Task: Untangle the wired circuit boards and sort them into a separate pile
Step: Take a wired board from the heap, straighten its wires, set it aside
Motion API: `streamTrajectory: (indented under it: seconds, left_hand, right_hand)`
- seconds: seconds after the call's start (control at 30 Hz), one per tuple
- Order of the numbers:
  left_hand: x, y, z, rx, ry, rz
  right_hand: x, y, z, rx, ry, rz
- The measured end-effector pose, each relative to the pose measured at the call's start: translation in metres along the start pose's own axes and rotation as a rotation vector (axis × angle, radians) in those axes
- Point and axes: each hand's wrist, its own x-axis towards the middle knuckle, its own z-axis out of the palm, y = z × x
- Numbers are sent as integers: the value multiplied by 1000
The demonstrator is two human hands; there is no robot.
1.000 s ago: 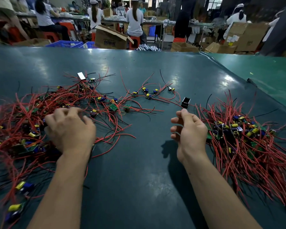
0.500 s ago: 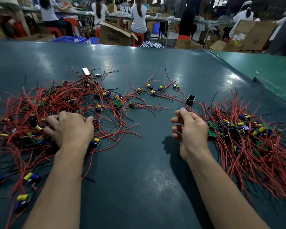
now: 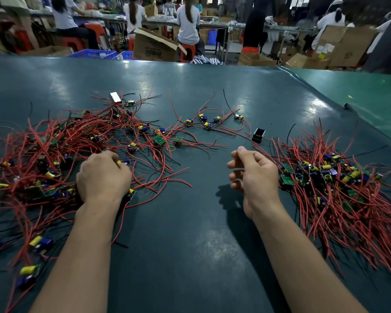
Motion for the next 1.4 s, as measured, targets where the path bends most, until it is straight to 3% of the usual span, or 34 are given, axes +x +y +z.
streamTrajectory:
  seconds: [0.27,0.47,0.57,0.67,0.8,0.87,1.0,1.13,1.3,1.4]
  left_hand:
    - [2,0,-3,53,55,-4]
    - [-5,7,-5,-256,472,172]
    - [-9,15,-3,-342,571,339]
    - [-10,19,1,-319,473,342]
    - [-1,5,5,-54,171,47]
    - [2,2,5,20,67,20]
    - [1,10,7,27,97,161]
    - [-1,15,10,41,19,206]
    - [-1,16,2,-207,288,286]
    - [-2,14,6,-152,241,221]
  right_hand:
    - [0,1,0,-14,-33,7]
    - [0,2,0,-42,-47,6]
    - [-1,3,1,-78,-80,22]
    - [-2,5,2,-113,-107,23]
    - [-2,7,3,-140,-128,14]
    - [-1,8,3,-154,-134,14]
    - [-3,9,3,-183,-157,8]
    - [-4,9,4,-205,-175,3]
    - [-4,8,4,-209,-180,4]
    - [-4,9,3,-215,-181,11]
